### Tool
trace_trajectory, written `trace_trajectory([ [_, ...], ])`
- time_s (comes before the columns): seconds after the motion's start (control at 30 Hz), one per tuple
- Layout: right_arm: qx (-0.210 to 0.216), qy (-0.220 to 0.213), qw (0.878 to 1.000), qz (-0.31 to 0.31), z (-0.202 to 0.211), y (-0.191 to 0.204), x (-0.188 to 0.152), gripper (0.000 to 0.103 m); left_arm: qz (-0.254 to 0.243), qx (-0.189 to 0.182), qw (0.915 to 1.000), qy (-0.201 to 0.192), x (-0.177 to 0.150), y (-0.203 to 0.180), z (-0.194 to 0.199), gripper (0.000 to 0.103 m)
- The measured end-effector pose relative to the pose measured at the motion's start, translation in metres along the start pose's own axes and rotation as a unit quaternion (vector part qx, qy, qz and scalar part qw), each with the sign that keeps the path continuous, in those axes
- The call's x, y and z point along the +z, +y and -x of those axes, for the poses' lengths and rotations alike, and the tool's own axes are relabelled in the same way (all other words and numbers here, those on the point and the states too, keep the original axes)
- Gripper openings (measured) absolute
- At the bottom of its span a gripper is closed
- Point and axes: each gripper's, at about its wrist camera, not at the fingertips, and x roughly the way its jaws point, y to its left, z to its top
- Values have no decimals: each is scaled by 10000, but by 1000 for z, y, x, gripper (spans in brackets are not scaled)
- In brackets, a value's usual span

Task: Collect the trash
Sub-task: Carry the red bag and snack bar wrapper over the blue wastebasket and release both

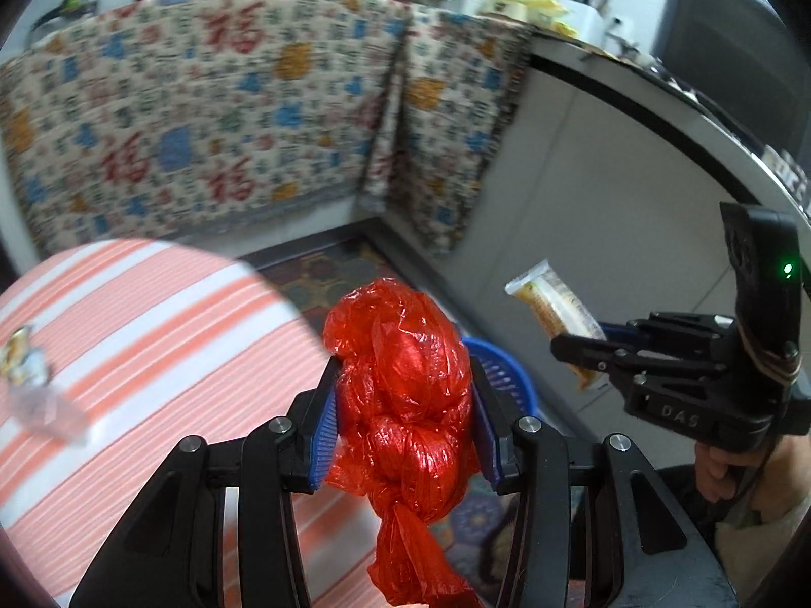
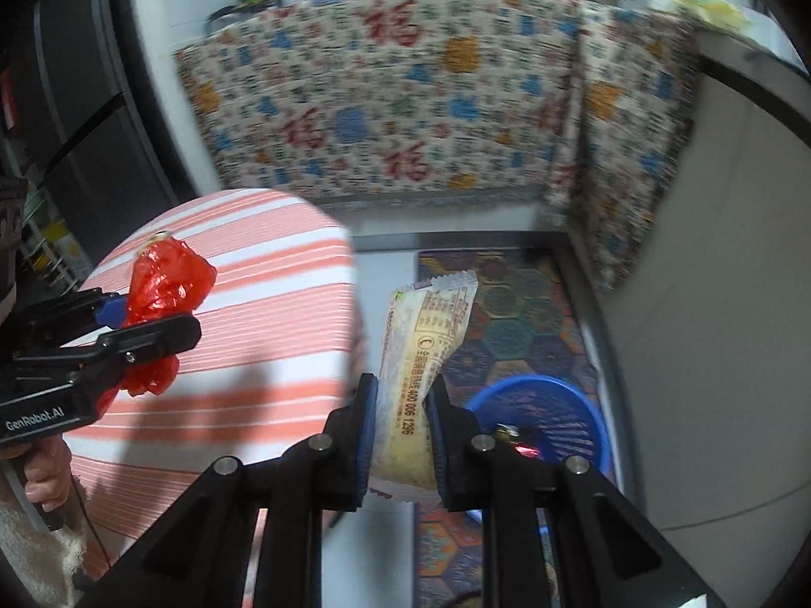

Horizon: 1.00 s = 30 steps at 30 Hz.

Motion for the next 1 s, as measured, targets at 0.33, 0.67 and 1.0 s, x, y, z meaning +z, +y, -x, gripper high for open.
trace_trajectory([
  [0.33,-239,280,9968,-716,-26,-106,-25,20,-97,-516,9980,350,17,-62,-86,46],
  [0.67,-177,388,9940,-1007,-64,-159,-45,20,-19,-717,9948,720,11,-82,-145,46],
  [1.0,-308,513,9936,-955,-83,-182,-50,20,-42,-808,9931,853,16,-91,-184,48],
])
